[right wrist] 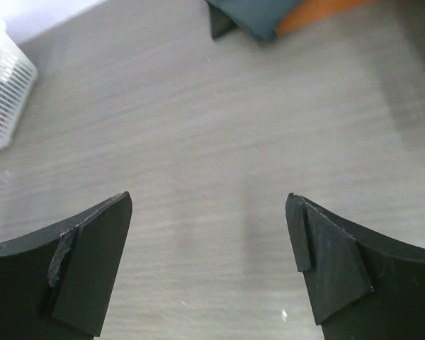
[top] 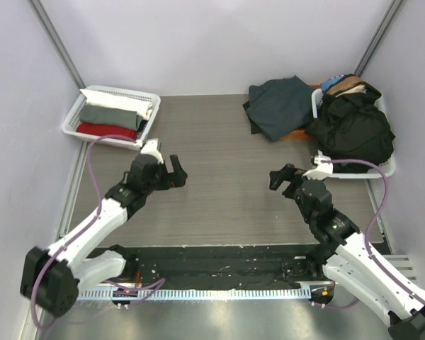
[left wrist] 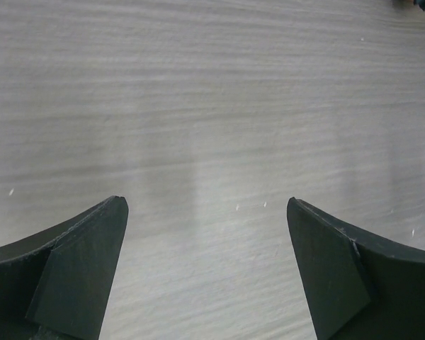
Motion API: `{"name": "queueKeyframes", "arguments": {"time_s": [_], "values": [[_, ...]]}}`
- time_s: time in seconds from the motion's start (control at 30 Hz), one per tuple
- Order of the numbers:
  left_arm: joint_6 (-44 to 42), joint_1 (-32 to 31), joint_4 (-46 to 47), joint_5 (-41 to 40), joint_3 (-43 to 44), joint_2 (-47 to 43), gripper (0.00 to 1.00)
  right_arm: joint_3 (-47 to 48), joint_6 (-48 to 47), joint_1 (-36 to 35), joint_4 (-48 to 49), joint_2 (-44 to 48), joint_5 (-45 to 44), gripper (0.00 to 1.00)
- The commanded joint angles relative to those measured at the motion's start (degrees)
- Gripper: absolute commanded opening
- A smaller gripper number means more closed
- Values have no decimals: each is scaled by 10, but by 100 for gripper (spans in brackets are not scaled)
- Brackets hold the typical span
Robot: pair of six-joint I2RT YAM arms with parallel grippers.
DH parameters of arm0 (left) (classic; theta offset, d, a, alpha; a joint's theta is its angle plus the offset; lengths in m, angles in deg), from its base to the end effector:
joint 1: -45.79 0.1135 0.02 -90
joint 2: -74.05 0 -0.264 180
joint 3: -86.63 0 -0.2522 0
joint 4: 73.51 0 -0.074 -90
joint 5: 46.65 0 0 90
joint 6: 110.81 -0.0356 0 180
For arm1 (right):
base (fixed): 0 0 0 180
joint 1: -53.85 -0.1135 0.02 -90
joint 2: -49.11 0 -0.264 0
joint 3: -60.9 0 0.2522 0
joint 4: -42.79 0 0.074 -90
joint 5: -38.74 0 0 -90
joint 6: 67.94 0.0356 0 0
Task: Roll the t-shirts
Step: Reset both arms
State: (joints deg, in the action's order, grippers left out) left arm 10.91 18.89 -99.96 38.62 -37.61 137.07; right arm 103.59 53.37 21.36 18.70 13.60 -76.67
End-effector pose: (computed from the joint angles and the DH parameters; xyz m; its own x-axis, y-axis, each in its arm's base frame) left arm 0.2167 -0.1066 0.2561 -0.6259 -0.2700 -0.7317 0.0713 0.9144 -0.3984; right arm 0.1405 0.0714 0.2675 -0.2818 0.3770 -0.8823 0.0088 0.9205 0.3906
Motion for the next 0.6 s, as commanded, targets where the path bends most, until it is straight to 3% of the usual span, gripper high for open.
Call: {"name": "queueKeyframes", "arguments": {"time_s": [0.0,0.17,0.57], "values": [[-1,-3,63,-26,-74,-118,100,-75,44,2,-11,51,-17,100],[9,-3,153,-20,-198,-209,100,-146,49,1,14,103,-30,100],[0,-3,131,-13,-217,-257,100,-161,36,1,34,134,-15,98]]}}
